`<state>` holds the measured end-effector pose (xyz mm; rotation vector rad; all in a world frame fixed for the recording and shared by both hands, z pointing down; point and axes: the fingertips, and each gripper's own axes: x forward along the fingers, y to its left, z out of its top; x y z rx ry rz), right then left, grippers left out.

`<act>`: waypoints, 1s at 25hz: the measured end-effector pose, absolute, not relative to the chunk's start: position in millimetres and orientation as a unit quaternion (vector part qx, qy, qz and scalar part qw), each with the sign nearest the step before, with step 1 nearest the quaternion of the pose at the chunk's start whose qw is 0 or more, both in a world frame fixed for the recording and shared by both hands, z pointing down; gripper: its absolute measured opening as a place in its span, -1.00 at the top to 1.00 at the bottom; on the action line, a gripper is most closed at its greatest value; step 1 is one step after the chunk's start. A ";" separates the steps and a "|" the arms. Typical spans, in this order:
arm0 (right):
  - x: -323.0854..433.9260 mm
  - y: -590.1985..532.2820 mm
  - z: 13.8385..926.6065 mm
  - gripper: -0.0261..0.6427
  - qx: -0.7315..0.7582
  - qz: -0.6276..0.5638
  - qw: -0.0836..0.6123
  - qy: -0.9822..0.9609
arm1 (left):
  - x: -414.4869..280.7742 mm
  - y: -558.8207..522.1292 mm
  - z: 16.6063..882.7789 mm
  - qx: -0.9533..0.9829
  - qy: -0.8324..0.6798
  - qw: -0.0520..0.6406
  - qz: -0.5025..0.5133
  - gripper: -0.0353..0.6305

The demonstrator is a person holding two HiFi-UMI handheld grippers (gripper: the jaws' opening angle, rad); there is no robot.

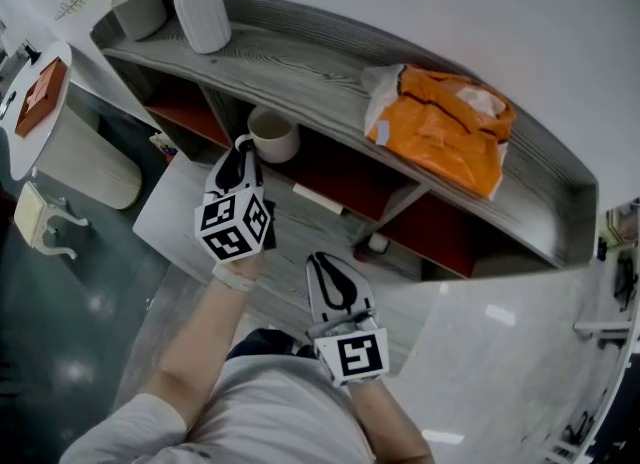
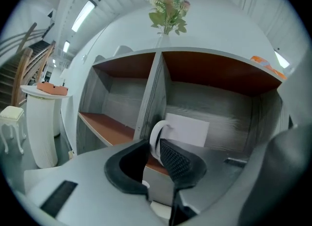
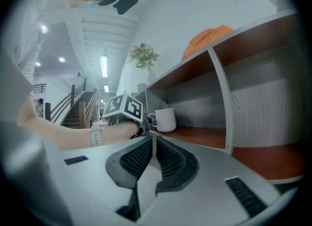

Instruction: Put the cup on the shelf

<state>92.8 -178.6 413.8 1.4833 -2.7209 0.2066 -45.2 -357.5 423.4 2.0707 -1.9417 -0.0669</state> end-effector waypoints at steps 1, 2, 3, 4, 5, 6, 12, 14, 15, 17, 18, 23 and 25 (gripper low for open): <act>91.8 -177.8 413.1 0.82 0.477 0.066 0.017 -0.876 | -45.3 -355.4 424.2 0.722 -0.675 0.150 -0.021 0.69; 90.8 -176.9 412.3 0.81 0.476 0.065 0.017 -0.877 | -45.9 -352.7 424.8 0.723 -0.674 0.150 -0.020 0.67; 89.8 -175.9 411.4 0.82 0.475 0.063 0.016 -0.877 | -46.7 -349.2 424.8 0.725 -0.672 0.150 -0.020 0.65; 88.9 -174.9 410.5 0.81 0.474 0.062 0.016 -0.878 | -47.5 -345.1 424.1 0.726 -0.671 0.149 -0.020 0.65; 88.0 -173.8 409.6 0.82 0.473 0.061 0.016 -0.879 | -48.1 -340.4 423.0 0.729 -0.668 0.148 -0.019 0.65; 87.0 -172.8 408.4 0.81 0.472 0.060 0.016 -0.879 | -48.4 -335.2 421.2 0.732 -0.665 0.145 -0.018 0.65; 77.5 -164.5 399.9 0.82 0.463 0.057 0.008 -0.884 | -49.8 -296.7 396.6 0.769 -0.627 0.120 -0.020 0.65; 72.3 -161.7 398.2 0.82 0.457 0.056 0.005 -0.888 | -51.3 -281.6 388.7 0.781 -0.614 0.114 -0.021 0.65; 69.3 -160.4 397.6 0.81 0.454 0.055 0.005 -0.889 | -52.9 -273.6 384.8 0.785 -0.609 0.109 -0.022 0.66; 62.6 -158.6 395.9 0.82 0.447 0.053 0.002 -0.893 | -57.4 -257.5 377.9 0.793 -0.602 0.097 -0.021 0.73; 58.5 -157.7 394.9 0.81 0.443 0.053 -0.001 -0.895 | -60.3 -249.3 375.7 0.795 -0.599 0.090 -0.020 0.77; 31.8 -149.0 389.6 0.82 0.413 0.051 -0.008 -0.909 | -81.8 -208.4 376.3 0.802 -0.590 0.096 -0.026 0.84; 19.4 -145.7 389.3 0.82 0.398 0.051 -0.009 -0.916 | -92.6 -192.7 376.9 0.801 -0.590 0.097 -0.025 0.84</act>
